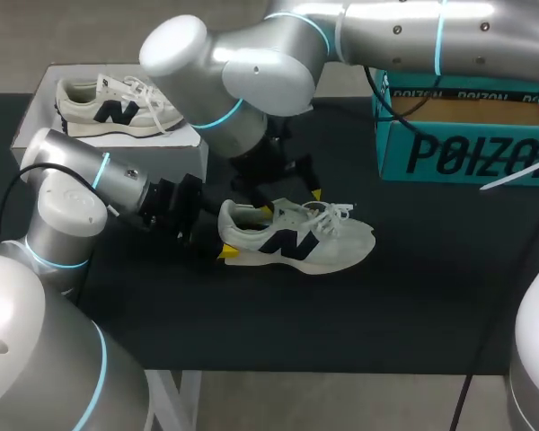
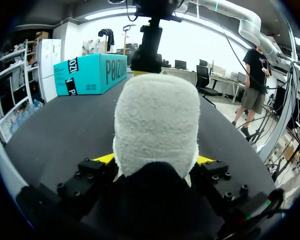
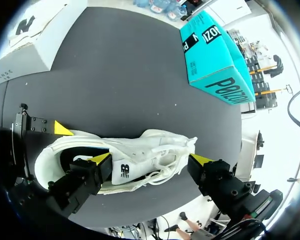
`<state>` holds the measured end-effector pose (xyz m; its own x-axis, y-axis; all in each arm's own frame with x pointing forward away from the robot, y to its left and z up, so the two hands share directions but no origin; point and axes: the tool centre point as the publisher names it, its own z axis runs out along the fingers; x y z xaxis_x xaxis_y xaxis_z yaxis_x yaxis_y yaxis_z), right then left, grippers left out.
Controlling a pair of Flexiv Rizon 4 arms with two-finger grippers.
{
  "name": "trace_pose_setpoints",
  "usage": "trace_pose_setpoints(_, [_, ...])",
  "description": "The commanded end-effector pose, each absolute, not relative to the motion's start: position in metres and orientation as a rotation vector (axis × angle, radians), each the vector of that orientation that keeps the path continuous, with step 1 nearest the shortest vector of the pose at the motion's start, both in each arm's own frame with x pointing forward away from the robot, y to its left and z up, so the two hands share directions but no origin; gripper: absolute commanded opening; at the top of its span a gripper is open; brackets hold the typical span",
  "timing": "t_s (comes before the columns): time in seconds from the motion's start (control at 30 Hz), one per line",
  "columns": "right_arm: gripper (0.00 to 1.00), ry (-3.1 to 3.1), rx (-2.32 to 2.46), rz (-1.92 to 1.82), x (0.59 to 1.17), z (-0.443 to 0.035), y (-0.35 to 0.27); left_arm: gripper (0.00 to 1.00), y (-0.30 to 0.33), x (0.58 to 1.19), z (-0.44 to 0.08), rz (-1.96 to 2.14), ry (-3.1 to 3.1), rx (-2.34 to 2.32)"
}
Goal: Take the shoe out of the shoebox, open the shoe tongue, remove and reinsert the insole, then place the shoe into the shoebox
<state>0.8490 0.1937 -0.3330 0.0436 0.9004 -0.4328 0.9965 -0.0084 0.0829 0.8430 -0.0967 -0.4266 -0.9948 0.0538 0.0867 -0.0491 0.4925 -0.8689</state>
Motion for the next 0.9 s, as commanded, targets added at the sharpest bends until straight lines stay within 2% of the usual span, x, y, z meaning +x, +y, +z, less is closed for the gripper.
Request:
trace_pose_setpoints(0.03, [1.00, 1.917, 1.971, -0.348, 0.8462, -0.3280, 0.1894, 0.00, -0.1000, 0.8426, -0.4309, 1.531, -2.625, -0.004])
trace_pose_setpoints(0.07, [0.94, 1.919, 1.971, -0.347, 0.8459, -0.3285, 0.1898, 0.00, -0.1000, 0.8426, -0.4309, 1.531, -2.625, -0.004])
trace_pose_setpoints(0.17, [0.90, 1.923, 1.977, -0.349, 0.8440, -0.3320, 0.1923, 0.00, -0.1000, 0.8426, -0.4309, 1.531, -2.625, -0.004])
trace_pose_setpoints(0.23, [0.80, 1.924, 1.977, -0.353, 0.8442, -0.3345, 0.1924, 0.00, -0.1000, 0.8426, -0.4309, 1.531, -2.625, -0.004])
trace_pose_setpoints(0.27, [0.57, 1.925, 1.978, -0.355, 0.8459, -0.3372, 0.1914, 0.00, -0.1000, 0.8426, -0.4309, 1.531, -2.625, -0.004])
trace_pose_setpoints(0.37, [0.25, 1.921, 1.981, -0.355, 0.8454, -0.3368, 0.1910, 0.00, -0.1000, 0.8426, -0.4309, 1.531, -2.625, -0.004])
trace_pose_setpoints(0.4, [0.18, 1.920, 1.983, -0.354, 0.8444, -0.3356, 0.1910, 0.00, -0.1000, 0.8426, -0.4309, 1.531, -2.625, -0.004])
trace_pose_setpoints(0.43, [0.16, 1.918, 1.986, -0.354, 0.8442, -0.3354, 0.1910, 0.00, -0.1000, 0.8426, -0.4309, 1.531, -2.625, -0.004])
trace_pose_setpoints(0.53, [0.21, 1.915, 1.991, -0.351, 0.8458, -0.3358, 0.1899, 0.00, -0.1000, 0.8426, -0.4309, 1.531, -2.625, -0.004])
trace_pose_setpoints(0.6, [0.20, 1.916, 1.993, -0.350, 0.8457, -0.3360, 0.1898, 0.00, -0.1000, 0.8426, -0.4309, 1.531, -2.625, -0.004])
trace_pose_setpoints(0.63, [0.16, 1.916, 1.994, -0.350, 0.8459, -0.3365, 0.1895, 0.00, -0.1000, 0.8426, -0.4309, 1.531, -2.625, -0.004])
trace_pose_setpoints(0.67, [0.04, 1.916, 1.994, -0.350, 0.8458, -0.3365, 0.1895, 0.00, -0.1000, 0.8426, -0.4309, 1.531, -2.625, -0.004])
trace_pose_setpoints(0.7, [0.00, 1.916, 1.994, -0.350, 0.8456, -0.3365, 0.1894, 0.00, -0.1000, 0.8426, -0.4309, 1.531, -2.625, -0.004])
trace_pose_setpoints(0.9, [0.00, 1.915, 2.007, -0.348, 0.8408, -0.3357, 0.1890, 0.00, -0.1000, 0.8426, -0.4309, 1.531, -2.625, -0.004])
